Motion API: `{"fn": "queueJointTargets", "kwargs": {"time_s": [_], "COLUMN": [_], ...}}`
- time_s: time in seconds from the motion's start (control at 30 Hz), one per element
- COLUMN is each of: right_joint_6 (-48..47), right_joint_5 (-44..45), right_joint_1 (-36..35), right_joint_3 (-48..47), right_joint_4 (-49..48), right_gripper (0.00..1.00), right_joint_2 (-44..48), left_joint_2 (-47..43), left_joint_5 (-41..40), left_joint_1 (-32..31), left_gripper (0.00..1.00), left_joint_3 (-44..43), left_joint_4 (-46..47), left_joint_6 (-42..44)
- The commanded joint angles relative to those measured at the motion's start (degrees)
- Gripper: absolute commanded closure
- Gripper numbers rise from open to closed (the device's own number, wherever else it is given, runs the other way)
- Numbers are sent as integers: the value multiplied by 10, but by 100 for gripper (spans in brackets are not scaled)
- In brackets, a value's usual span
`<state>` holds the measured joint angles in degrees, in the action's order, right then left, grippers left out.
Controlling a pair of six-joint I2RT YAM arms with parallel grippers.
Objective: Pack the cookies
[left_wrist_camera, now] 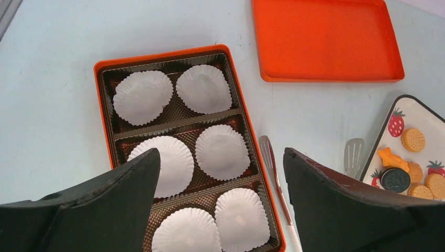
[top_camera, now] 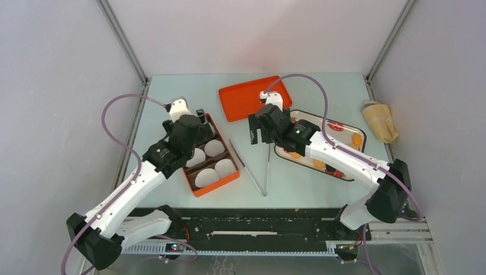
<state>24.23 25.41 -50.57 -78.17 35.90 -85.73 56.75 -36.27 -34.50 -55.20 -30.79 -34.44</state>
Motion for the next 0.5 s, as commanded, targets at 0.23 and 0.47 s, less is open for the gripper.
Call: {"fn": "queueJointTargets", "kwargs": {"time_s": [0.23,0.47], "right_joint_6": [69,104], "right_joint_5": [-81,-140], "right_joint_1": [-38,-82], "right_joint_3": [148,217], "right_joint_4": [-36,-99], "right_gripper": [0,0], "right_joint_2": [33,20], "left_joint_2": [-2,-12], "left_joint_5": [9,15], "left_joint_1": [-18,-24], "left_gripper": [10,10], "left_joint_3": [-2,10], "left_joint_4": [4,2], "left_joint_6": [7,2]}}
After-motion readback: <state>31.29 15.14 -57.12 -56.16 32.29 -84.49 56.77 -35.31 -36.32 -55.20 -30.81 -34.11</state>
